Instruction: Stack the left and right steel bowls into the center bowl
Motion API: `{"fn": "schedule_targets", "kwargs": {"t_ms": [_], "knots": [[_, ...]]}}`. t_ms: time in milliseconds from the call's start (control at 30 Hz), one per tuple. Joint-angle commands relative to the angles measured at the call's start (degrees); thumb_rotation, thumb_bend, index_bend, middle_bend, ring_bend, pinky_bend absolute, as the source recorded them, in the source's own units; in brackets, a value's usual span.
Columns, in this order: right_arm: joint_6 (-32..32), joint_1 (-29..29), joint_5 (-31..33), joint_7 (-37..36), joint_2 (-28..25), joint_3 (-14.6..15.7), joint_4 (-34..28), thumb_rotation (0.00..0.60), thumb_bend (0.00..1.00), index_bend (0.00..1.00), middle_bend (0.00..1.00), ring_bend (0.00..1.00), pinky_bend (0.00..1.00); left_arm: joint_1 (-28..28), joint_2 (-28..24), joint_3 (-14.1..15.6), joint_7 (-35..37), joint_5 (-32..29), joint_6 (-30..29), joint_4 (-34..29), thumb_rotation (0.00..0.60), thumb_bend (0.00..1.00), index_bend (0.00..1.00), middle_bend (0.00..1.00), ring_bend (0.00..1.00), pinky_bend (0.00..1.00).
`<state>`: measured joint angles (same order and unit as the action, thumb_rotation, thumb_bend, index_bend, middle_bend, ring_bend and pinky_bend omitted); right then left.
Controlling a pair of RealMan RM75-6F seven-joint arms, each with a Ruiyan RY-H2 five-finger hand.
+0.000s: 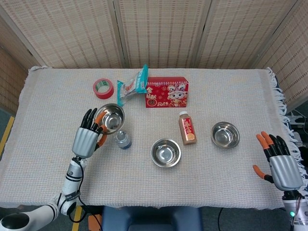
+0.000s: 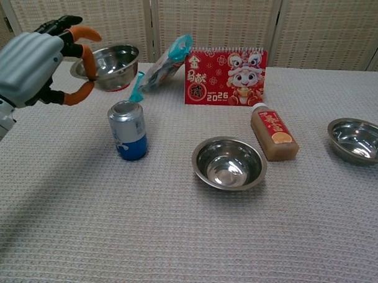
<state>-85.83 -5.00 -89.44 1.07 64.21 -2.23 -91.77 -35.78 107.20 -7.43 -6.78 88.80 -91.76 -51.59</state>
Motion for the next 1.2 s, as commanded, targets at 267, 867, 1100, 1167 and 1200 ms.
{"fn": "schedule_targets", "kwargs": {"t_ms": [267,867,1100,1167,1200], "knots": [[-6.3,3.0,-6.2,-13.5,-6.8,2.6,-1.2,0.600,0.13,0.00,0.00,0.00,0.00,-0.7,-4.0,2.2,-20.4,4.7,4.0,-23.4,0.600,0.45,0.69,0.16,0.01,0.09],[-22.1,9.9,-9.6,-28.7,-8.8,2.7,6.1,0.600,0.12,0.00,0.00,0.00,0.00,-5.9,9.9,1.0,-17.6,4.5,14.6,-9.5,0.600,0.45,0.64,0.15,0.01,0.09],[-23.6,11.0,-8.3,-29.9,-8.5,1.9,6.7,0.600,0.12,0.00,0.00,0.00,0.00,-7.0,12.8,1.7,-18.7,5.3,16.5,-6.6,0.600,0.44,0.48,0.13,0.00,0.09],[-23.9,11.1,-8.2,-30.0,-8.4,1.8,6.7,0.600,0.12,0.00,0.00,0.00,0.00,-7.1,13.0,1.4,-20.1,4.4,18.0,-6.6,0.600,0.44,0.23,0.09,0.00,0.08],[-24.0,11.2,-8.4,-30.1,-8.4,1.8,6.8,0.600,0.12,0.00,0.00,0.00,0.00,-7.1,12.9,1.0,-20.8,3.5,19.0,-7.0,0.600,0.44,0.14,0.07,0.00,0.07]]}}
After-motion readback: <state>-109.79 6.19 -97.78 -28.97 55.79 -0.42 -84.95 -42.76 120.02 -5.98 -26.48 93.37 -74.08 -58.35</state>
